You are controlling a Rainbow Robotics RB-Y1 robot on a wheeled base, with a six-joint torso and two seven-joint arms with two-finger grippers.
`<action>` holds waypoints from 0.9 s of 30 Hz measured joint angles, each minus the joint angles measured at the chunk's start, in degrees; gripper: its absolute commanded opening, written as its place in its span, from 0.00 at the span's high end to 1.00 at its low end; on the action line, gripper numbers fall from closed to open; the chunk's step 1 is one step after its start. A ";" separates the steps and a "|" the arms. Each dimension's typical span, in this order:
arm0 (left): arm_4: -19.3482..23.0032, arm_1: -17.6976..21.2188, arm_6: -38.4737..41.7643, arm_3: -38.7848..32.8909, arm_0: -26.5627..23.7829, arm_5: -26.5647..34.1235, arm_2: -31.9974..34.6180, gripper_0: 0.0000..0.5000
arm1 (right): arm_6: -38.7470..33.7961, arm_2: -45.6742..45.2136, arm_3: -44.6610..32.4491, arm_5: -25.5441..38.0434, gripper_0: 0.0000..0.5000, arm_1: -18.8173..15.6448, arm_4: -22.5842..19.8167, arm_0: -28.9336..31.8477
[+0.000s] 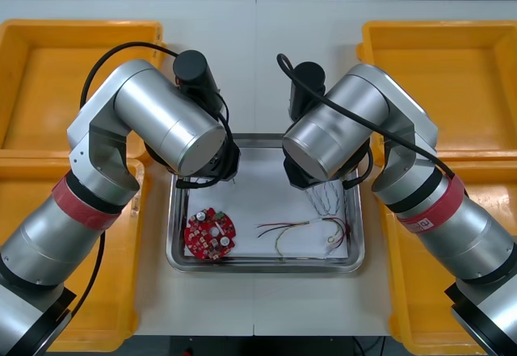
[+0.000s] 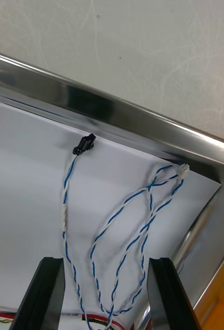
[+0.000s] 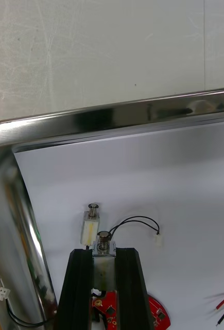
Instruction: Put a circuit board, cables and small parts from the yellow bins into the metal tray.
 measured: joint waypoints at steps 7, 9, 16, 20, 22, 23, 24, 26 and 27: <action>-0.22 0.00 0.00 1.74 0.02 -1.77 -0.22 1.00 | 0.00 -0.12 -0.29 4.69 0.05 -0.06 -0.91 -0.12; -0.28 0.00 0.01 1.82 0.03 -1.89 -0.22 1.00 | 0.00 -0.59 -0.79 6.77 0.05 -0.10 -2.81 -0.35; -0.38 0.00 0.01 2.01 0.07 -1.90 -0.23 1.00 | 0.00 -5.17 -3.08 7.65 0.04 -0.54 -7.69 -2.46; -0.40 0.00 0.01 2.22 0.09 -1.91 -0.24 1.00 | 0.00 -7.51 -4.55 7.79 0.05 -1.44 -8.62 -3.77; -0.40 0.00 0.01 2.32 0.09 -1.96 -0.24 1.00 | -0.01 -8.40 -5.29 7.79 0.05 -2.29 -9.19 -4.10; -0.41 0.00 0.01 2.37 0.09 -2.01 -0.24 0.98 | -0.01 -8.91 -5.53 7.79 0.05 -2.82 -9.76 -4.19; -0.41 0.00 0.01 2.43 0.09 -2.07 -0.24 0.85 | -0.01 -9.47 -5.71 7.79 0.05 -3.38 -10.47 -4.26; -0.42 0.00 0.02 2.49 0.09 -2.17 -0.24 0.56 | -0.01 -10.84 -5.88 7.79 0.05 -4.53 -12.21 -4.29; -0.42 0.00 0.02 2.52 0.10 -2.18 -0.24 0.50 | -0.01 -11.61 -5.91 7.80 0.05 -5.13 -13.00 -4.30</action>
